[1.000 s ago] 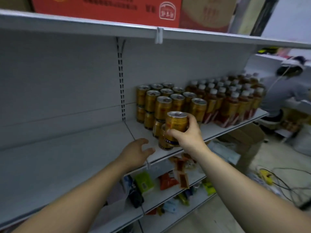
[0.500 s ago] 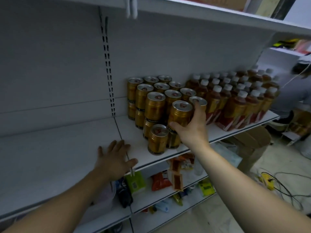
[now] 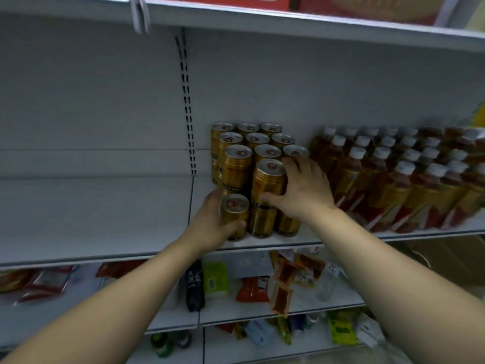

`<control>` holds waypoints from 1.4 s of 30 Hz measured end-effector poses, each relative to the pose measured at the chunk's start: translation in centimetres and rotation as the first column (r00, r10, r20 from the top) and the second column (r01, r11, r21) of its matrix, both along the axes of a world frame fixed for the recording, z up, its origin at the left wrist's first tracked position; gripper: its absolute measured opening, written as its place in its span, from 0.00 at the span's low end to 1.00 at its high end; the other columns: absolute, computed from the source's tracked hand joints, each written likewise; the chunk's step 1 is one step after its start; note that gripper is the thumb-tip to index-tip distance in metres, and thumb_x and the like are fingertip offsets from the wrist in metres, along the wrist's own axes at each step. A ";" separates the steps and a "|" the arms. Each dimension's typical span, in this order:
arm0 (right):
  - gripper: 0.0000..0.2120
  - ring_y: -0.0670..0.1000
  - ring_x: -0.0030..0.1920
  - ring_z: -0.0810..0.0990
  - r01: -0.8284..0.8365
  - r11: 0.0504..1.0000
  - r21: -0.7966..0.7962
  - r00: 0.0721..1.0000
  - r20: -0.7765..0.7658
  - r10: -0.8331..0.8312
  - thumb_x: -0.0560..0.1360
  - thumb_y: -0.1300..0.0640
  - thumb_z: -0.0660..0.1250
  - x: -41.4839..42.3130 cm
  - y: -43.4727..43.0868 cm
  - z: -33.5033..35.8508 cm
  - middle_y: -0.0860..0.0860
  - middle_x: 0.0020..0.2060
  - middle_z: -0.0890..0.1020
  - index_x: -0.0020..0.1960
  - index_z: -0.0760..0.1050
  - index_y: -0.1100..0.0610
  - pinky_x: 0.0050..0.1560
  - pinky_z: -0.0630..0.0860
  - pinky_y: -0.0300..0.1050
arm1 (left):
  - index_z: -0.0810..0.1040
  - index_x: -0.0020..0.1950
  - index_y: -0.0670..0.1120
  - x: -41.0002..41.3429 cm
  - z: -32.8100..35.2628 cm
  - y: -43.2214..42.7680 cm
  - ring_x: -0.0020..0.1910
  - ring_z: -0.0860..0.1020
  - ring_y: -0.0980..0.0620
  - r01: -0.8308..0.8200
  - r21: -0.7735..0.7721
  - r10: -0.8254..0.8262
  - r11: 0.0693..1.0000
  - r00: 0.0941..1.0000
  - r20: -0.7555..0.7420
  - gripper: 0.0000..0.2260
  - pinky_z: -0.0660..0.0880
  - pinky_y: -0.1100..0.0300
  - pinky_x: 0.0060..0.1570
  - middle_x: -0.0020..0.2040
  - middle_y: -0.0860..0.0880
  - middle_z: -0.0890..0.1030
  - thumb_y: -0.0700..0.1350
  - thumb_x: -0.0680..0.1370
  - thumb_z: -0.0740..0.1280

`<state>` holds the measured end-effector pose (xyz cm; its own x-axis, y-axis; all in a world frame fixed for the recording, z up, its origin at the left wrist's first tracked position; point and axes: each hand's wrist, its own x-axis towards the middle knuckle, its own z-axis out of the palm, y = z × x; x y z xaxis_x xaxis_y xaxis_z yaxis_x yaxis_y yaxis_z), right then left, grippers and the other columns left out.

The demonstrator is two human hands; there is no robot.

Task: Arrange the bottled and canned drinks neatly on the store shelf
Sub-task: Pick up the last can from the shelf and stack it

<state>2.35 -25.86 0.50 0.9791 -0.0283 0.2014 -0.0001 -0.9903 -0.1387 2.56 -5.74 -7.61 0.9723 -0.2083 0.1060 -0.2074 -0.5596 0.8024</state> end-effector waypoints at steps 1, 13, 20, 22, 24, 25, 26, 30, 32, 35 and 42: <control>0.47 0.60 0.76 0.51 0.000 1.000 -0.010 1.000 -0.002 0.000 0.68 0.27 0.63 0.0 0.0 -0.2 0.54 0.77 0.53 0.77 0.51 0.49 0.74 0.54 0.59 | 0.56 0.76 0.50 0.1 -0.2 -0.4 0.65 0.64 0.58 0.009 -0.002 -0.009 1.000 1.000 -0.020 0.37 0.62 0.63 0.63 0.67 0.54 0.64 0.49 0.72 0.73; 0.46 0.60 0.74 0.55 0.041 0.999 0.035 0.996 -0.079 -0.038 0.67 0.23 0.55 0.9 -0.5 1.1 0.53 0.76 0.58 0.76 0.56 0.47 0.71 0.60 0.58 | 0.61 0.69 0.53 1.7 -0.9 -0.4 0.62 0.73 0.49 0.018 0.016 -0.016 1.000 0.996 -0.091 0.37 0.71 0.55 0.58 0.63 0.49 0.71 0.50 0.65 0.76; 0.42 0.59 0.71 0.63 -0.003 0.965 0.261 0.997 -0.068 0.021 0.69 0.24 0.51 4.9 -2.3 4.2 0.55 0.71 0.67 0.74 0.62 0.49 0.67 0.65 0.57 | 0.61 0.72 0.46 4.3 2.6 -1.0 0.64 0.68 0.52 -0.189 -0.247 0.172 0.950 0.981 -0.090 0.36 0.67 0.59 0.58 0.62 0.50 0.66 0.66 0.71 0.62; 0.39 0.59 0.70 0.65 -0.010 0.942 0.334 0.990 -0.130 0.057 0.71 0.27 0.54 6.9 -2.9 5.1 0.56 0.70 0.67 0.74 0.63 0.51 0.67 0.66 0.54 | 0.62 0.72 0.46 6.1 4.2 -1.9 0.54 0.72 0.56 -0.214 -0.338 0.181 0.916 0.975 -0.127 0.23 0.69 0.69 0.47 0.59 0.51 0.68 0.55 0.81 0.57; 0.32 0.58 0.64 0.71 -0.070 0.931 0.359 0.976 -0.166 0.138 0.73 0.31 0.57 9.3 -3.5 5.3 0.56 0.64 0.73 0.67 0.69 0.52 0.60 0.71 0.52 | 0.63 0.71 0.47 8.2 4.9 -2.6 0.49 0.73 0.59 -0.238 -0.427 0.193 0.872 0.970 -0.147 0.20 0.70 0.75 0.38 0.59 0.50 0.72 0.54 0.82 0.53; 0.30 0.57 0.60 0.74 -0.098 0.923 0.373 0.968 -0.180 0.175 0.73 0.32 0.58 10.4 -3.6 5.5 0.55 0.60 0.75 0.62 0.73 0.53 0.54 0.73 0.50 | 0.63 0.71 0.48 9.0 5.1 -3.0 0.51 0.74 0.57 -0.249 -0.476 0.200 0.843 0.968 -0.153 0.21 0.71 0.72 0.42 0.61 0.49 0.73 0.56 0.81 0.53; 0.29 0.55 0.56 0.76 -0.102 0.908 0.407 0.963 -0.189 0.193 0.71 0.31 0.59 11.4 -3.7 5.5 0.54 0.56 0.77 0.58 0.74 0.53 0.47 0.73 0.48 | 0.63 0.72 0.49 9.7 5.1 -3.1 0.54 0.74 0.54 -0.259 -0.512 0.213 0.819 0.966 -0.148 0.22 0.72 0.66 0.48 0.63 0.48 0.73 0.57 0.81 0.53; 0.17 0.49 0.49 0.77 -0.191 0.837 0.512 0.935 -0.165 0.314 0.74 0.39 0.64 14.1 -3.9 4.6 0.49 0.53 0.80 0.55 0.76 0.50 0.41 0.71 0.41 | 0.73 0.65 0.49 11.1 5.1 -4.1 0.50 0.82 0.52 -0.312 -0.664 0.211 0.679 0.950 -0.231 0.23 0.78 0.57 0.47 0.56 0.46 0.82 0.62 0.79 0.54; 0.24 0.49 0.55 0.77 -0.222 0.814 0.536 0.915 -0.175 0.364 0.72 0.40 0.67 14.8 -4.1 3.7 0.47 0.60 0.78 0.64 0.74 0.49 0.46 0.71 0.41 | 0.78 0.59 0.48 10.8 5.0 -4.6 0.48 0.83 0.52 -0.306 -0.733 0.139 0.608 0.950 -0.281 0.23 0.79 0.57 0.45 0.51 0.46 0.84 0.60 0.81 0.51; 0.30 0.48 0.55 0.79 -0.176 0.736 0.654 0.892 -0.210 0.400 0.66 0.36 0.71 15.3 -4.4 3.2 0.45 0.60 0.79 0.65 0.73 0.46 0.52 0.77 0.44 | 0.79 0.55 0.51 10.4 4.4 -4.9 0.49 0.83 0.52 -0.314 -0.747 0.093 0.586 0.942 -0.322 0.22 0.80 0.57 0.47 0.51 0.48 0.85 0.60 0.81 0.49; 0.21 0.45 0.51 0.74 -0.118 0.594 0.796 0.903 -0.163 0.398 0.76 0.48 0.67 14.9 -6.4 1.8 0.45 0.59 0.75 0.67 0.71 0.51 0.41 0.69 0.35 | 0.79 0.55 0.55 10.1 4.0 -4.5 0.54 0.79 0.53 -0.384 -0.650 0.187 0.656 0.917 -0.353 0.24 0.72 0.51 0.59 0.52 0.51 0.83 0.64 0.79 0.47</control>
